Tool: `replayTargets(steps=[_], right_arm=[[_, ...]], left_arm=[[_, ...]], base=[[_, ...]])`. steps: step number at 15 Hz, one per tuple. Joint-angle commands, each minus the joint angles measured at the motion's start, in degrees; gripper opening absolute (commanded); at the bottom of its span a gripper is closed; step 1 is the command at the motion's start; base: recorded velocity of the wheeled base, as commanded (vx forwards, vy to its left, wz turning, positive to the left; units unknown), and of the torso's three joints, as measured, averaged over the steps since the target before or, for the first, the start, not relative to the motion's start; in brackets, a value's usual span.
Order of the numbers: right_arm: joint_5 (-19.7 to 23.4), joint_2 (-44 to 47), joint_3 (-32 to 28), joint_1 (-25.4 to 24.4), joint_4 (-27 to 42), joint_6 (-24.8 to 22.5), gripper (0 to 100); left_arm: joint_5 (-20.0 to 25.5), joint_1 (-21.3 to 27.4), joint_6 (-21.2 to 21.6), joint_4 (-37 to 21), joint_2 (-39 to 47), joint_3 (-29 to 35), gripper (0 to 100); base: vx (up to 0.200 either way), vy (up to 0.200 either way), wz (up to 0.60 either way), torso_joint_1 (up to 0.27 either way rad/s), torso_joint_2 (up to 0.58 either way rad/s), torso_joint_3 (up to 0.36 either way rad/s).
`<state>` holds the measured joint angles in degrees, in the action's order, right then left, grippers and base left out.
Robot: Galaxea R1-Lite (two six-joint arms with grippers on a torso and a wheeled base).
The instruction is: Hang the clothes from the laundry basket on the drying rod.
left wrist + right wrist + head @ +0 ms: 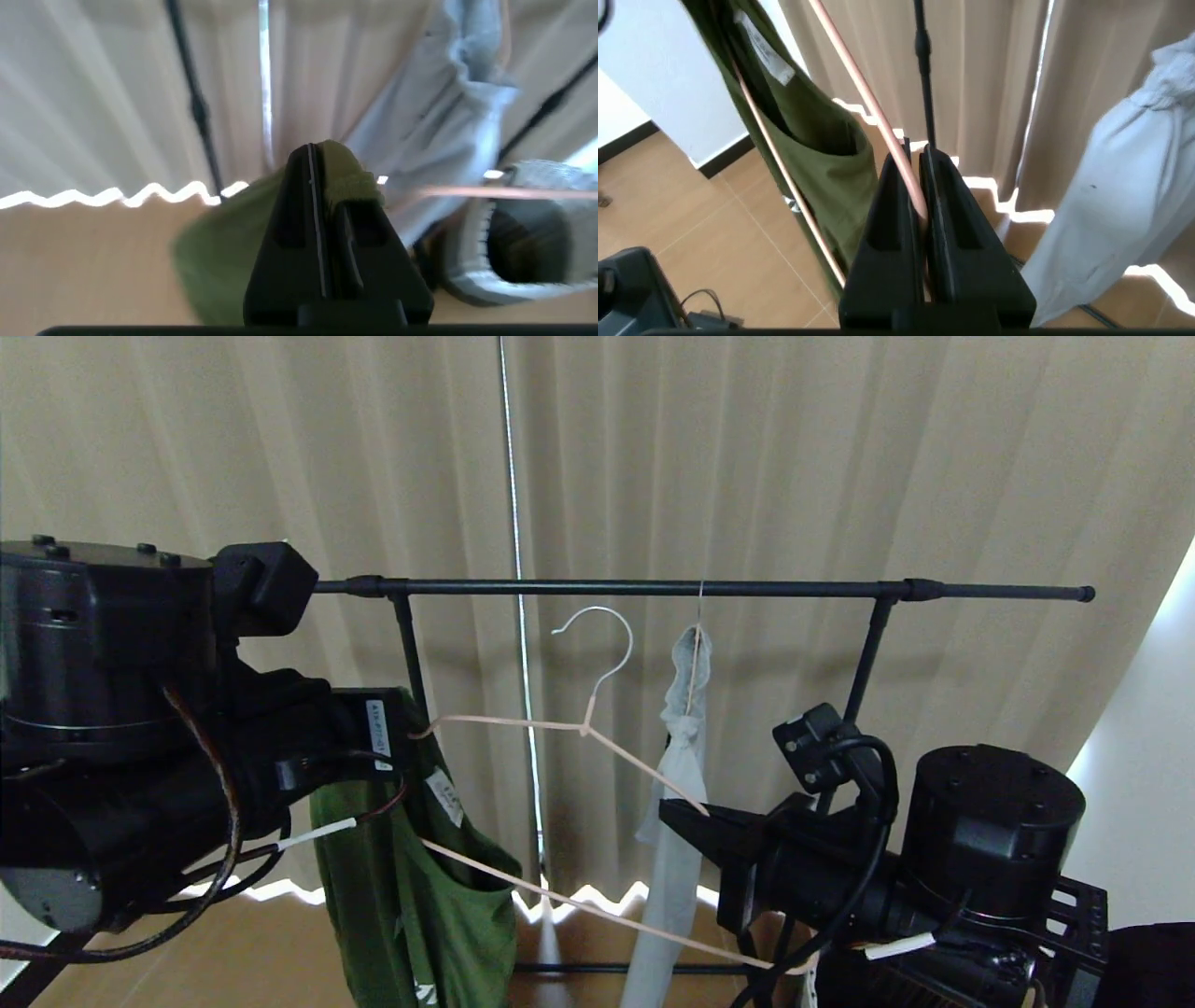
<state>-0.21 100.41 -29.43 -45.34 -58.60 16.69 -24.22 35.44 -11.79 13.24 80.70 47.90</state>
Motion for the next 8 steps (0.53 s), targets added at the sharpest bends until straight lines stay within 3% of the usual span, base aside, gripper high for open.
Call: replayTargets(steps=[1, 4, 6, 7, 8], right_arm=[[0.0, 1.2, -0.5, -0.1, -0.1, 0.0, 0], [0.0, 1.9, -1.8, -0.3, 0.1, -0.2, 0], [0.0, 1.9, -1.9, -1.2, 0.2, -0.2, 0], [-0.1, 2.0, -2.0, -1.5, 0.2, -0.2, 0], [-0.1, 2.0, -2.2, -1.6, 0.2, -0.2, 0]], left_arm=[[0.1, 4.1, -0.5, 1.1, 0.2, 0.3, 0], [0.3, 8.2, -0.3, 3.1, 0.4, 1.3, 0], [4.3, 9.6, -0.3, 3.3, 0.1, 1.6, 0], [10.4, 10.0, -0.3, 3.3, -0.9, 1.6, 0], [13.5, 10.1, -0.2, 3.2, -1.6, 1.6, 0]], base=[[0.0, 0.0, 0.0, 0.0, 0.0, 0.0], [0.0, 0.0, 0.0, 0.0, 0.0, 0.0], [0.0, 0.0, 0.0, 0.0, 0.0, 0.0], [0.0, 0.0, 0.0, 0.0, 0.0, 0.0], [0.0, 0.0, 0.0, 0.0, 0.0, 0.0]])
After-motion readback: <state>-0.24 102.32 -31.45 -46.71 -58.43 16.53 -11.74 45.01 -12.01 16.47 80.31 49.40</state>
